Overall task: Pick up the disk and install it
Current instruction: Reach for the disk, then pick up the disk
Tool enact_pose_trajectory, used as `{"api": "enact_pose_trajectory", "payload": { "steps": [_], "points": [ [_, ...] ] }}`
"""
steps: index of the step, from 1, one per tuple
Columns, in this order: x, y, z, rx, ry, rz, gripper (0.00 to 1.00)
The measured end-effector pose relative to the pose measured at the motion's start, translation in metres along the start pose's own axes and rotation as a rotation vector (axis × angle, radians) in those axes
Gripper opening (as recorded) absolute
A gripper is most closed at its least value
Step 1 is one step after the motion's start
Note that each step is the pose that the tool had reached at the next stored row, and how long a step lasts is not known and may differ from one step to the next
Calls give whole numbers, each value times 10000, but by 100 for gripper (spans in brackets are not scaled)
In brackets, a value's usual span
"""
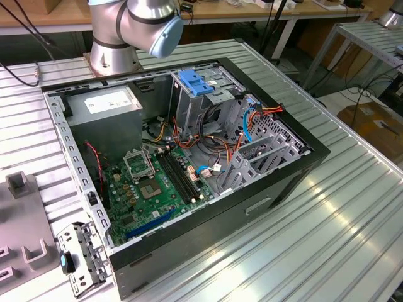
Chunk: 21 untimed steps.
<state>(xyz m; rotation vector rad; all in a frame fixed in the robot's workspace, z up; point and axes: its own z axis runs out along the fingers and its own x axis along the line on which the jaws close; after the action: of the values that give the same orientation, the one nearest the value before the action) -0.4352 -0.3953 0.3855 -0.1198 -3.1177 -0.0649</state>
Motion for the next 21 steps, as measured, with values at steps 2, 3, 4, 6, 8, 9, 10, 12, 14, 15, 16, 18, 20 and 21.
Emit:
{"api": "enact_pose_trajectory", "payload": {
  "steps": [2,3,4,6,8,9,10,12,14,15,16,18,20,21],
  "points": [
    [70,12,5,0,1,0,11],
    [100,20,7,1,4,-1,11],
    [133,31,11,0,5,-1,11],
    [185,45,15,1,9,-1,11],
    [243,53,19,0,11,1,11],
    [266,54,20,0,13,0,11],
    [298,54,21,1,15,0,11],
    [304,53,22,0,15,-1,11],
    [306,53,22,0,14,0,11],
    [308,53,22,1,14,0,11],
    [308,53,22,0,15,0,11],
    [308,53,22,0,15,0,11],
    [309,53,22,0,15,0,11],
    [309,53,22,0,14,0,11]
  ]
}}
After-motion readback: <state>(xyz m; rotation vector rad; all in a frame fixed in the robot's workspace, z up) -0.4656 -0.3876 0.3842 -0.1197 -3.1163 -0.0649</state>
